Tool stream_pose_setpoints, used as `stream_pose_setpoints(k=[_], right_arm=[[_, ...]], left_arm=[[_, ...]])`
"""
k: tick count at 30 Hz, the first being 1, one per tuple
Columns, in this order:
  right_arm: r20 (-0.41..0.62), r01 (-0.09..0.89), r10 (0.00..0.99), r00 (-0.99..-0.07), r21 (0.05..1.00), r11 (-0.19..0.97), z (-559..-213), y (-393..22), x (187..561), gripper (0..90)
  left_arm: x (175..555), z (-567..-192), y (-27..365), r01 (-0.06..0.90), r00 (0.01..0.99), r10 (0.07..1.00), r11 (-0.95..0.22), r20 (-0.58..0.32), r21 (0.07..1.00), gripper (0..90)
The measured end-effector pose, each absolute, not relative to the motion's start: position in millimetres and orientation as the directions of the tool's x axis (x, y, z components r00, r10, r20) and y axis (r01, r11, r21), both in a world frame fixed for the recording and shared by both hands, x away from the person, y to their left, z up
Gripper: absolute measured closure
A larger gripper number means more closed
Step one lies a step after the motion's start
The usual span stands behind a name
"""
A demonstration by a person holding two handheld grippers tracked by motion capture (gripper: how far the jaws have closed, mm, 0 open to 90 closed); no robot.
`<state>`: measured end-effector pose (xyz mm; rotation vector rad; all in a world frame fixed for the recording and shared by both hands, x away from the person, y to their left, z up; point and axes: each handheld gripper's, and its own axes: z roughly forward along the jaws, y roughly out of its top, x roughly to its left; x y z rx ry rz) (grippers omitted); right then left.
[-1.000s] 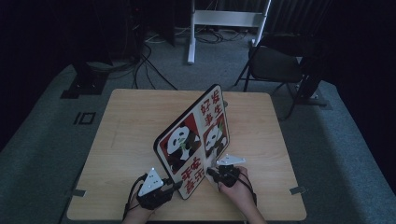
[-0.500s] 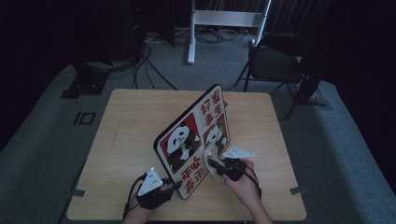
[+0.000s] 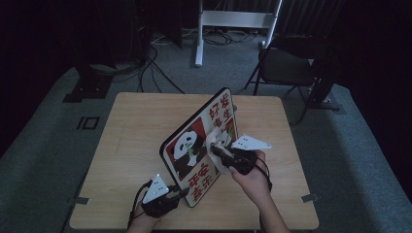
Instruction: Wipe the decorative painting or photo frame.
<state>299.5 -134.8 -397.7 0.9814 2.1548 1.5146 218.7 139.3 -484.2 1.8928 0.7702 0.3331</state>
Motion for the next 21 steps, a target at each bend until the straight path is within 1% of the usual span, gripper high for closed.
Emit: stream_pose_setpoints(k=[7,11,17,21], right_arm=[[0.104,0.283,0.669,-0.736,0.945,0.164,-364,-120,304,81.2],[0.080,0.247,0.663,-0.744,0.955,0.162,-347,-112,306,81.1],[0.052,0.210,0.654,-0.755,0.964,0.166,-332,-101,308,81.2],[0.033,0.196,0.652,-0.758,0.964,0.179,-328,-94,310,81.0]], left_arm=[[218,-484,139,0.361,0.755,0.647,-0.274,-0.107,0.891,73.4],[218,-484,139,0.361,0.754,0.649,-0.275,-0.106,0.891,73.5],[218,-484,139,0.361,0.754,0.649,-0.275,-0.105,0.891,73.5],[218,-484,139,0.359,0.755,0.648,-0.279,-0.101,0.891,73.5]])
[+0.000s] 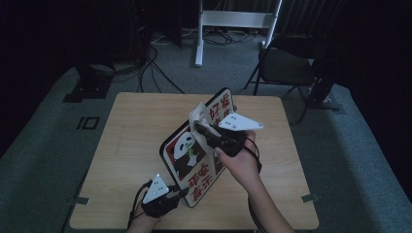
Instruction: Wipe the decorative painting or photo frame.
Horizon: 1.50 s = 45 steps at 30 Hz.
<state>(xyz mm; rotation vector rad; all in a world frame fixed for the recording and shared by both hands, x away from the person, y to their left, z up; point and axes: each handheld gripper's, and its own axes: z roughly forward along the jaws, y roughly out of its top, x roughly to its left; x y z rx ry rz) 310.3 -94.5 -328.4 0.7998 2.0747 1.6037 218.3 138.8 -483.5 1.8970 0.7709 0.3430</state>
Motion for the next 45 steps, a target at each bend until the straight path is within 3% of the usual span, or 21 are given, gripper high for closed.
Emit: stream_pose_setpoints(k=[11,45], right_arm=[[0.021,0.228,0.661,-0.750,0.947,0.228,-347,-91,314,81.1],[0.096,0.408,0.688,-0.719,0.860,0.307,-454,-120,295,81.1]], left_arm=[[218,-483,139,0.360,0.754,0.650,-0.290,-0.093,0.887,73.4],[218,-483,138,0.361,0.759,0.644,-0.290,-0.099,0.886,72.9]])
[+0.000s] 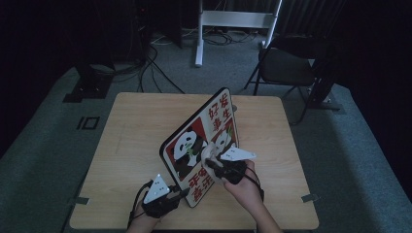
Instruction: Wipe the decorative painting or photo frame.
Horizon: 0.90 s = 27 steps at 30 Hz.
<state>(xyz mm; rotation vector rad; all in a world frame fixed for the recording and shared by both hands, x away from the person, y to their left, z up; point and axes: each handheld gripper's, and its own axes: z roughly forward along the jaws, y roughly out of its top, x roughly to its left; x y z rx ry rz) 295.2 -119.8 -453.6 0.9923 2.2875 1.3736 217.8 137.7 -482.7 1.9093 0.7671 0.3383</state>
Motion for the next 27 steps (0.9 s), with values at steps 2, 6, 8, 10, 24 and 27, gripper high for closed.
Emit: stream_pose_setpoints(k=[2,6,8,10,24,27], right_arm=[[0.096,0.418,0.690,-0.717,0.852,0.316,-460,-121,294,81.1],[0.102,0.441,0.694,-0.713,0.835,0.330,-470,-124,293,81.1],[0.105,0.452,0.697,-0.709,0.826,0.336,-475,-126,293,81.1],[0.108,0.463,0.700,-0.706,0.818,0.342,-480,-127,293,81.1],[0.134,0.543,0.724,-0.677,0.755,0.368,-517,-136,289,81.1],[0.138,0.556,0.727,-0.672,0.742,0.374,-523,-137,288,81.1]], left_arm=[[218,-483,138,0.361,0.759,0.644,-0.290,-0.099,0.886,72.9],[218,-483,138,0.361,0.760,0.642,-0.291,-0.099,0.886,72.8],[218,-483,138,0.361,0.760,0.642,-0.289,-0.100,0.887,72.8],[218,-483,138,0.361,0.761,0.641,-0.291,-0.099,0.886,72.8],[218,-483,137,0.361,0.763,0.639,-0.291,-0.101,0.886,72.8],[218,-483,137,0.361,0.763,0.639,-0.291,-0.101,0.886,72.8]])
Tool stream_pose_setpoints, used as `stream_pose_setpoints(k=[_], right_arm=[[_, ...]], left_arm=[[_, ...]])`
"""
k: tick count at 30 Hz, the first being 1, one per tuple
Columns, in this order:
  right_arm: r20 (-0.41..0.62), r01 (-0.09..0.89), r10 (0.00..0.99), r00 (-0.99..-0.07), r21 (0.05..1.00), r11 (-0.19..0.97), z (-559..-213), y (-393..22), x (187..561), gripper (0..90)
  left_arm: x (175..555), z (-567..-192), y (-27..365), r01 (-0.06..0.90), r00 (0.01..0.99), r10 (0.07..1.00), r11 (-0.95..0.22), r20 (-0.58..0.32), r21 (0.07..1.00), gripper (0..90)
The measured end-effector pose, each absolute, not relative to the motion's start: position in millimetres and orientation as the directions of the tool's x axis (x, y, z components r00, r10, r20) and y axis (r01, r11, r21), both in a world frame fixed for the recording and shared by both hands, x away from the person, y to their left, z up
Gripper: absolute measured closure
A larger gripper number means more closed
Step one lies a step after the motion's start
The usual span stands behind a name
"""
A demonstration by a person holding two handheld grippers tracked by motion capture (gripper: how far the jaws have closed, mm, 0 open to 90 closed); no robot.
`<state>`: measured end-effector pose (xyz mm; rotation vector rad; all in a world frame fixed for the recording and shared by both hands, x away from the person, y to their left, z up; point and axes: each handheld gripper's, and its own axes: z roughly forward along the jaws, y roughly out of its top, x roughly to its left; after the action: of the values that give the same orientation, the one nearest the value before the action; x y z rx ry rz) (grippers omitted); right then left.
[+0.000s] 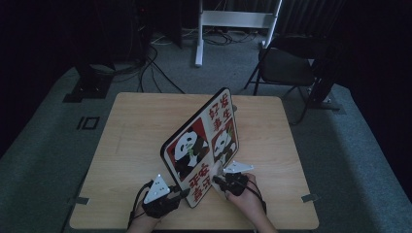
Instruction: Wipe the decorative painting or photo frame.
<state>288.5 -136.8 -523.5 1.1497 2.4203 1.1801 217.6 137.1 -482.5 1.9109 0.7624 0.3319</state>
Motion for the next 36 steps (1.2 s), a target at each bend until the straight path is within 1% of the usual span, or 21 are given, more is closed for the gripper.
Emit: stream_pose_setpoints(k=[9,14,16,23,29,36], right_arm=[[0.147,0.588,0.735,-0.662,0.710,0.388,-540,-141,287,81.1],[0.152,0.591,0.736,-0.660,0.709,0.384,-537,-142,287,81.1],[0.155,0.581,0.733,-0.662,0.724,0.372,-531,-143,286,81.1],[0.141,0.507,0.721,-0.678,0.800,0.320,-488,-143,287,81.1],[0.116,0.416,0.703,-0.701,0.868,0.272,-444,-137,288,81.1],[0.084,0.321,0.680,-0.728,0.919,0.230,-398,-127,291,81.1]], left_arm=[[218,-483,138,0.363,0.763,0.638,-0.288,-0.105,0.886,72.8],[218,-483,138,0.364,0.761,0.640,-0.286,-0.106,0.886,72.9],[218,-483,138,0.364,0.761,0.641,-0.286,-0.106,0.887,72.9],[219,-483,138,0.366,0.761,0.640,-0.284,-0.109,0.886,73.0],[219,-483,139,0.365,0.761,0.640,-0.284,-0.108,0.887,73.0],[219,-483,139,0.365,0.761,0.639,-0.285,-0.108,0.886,73.0]])
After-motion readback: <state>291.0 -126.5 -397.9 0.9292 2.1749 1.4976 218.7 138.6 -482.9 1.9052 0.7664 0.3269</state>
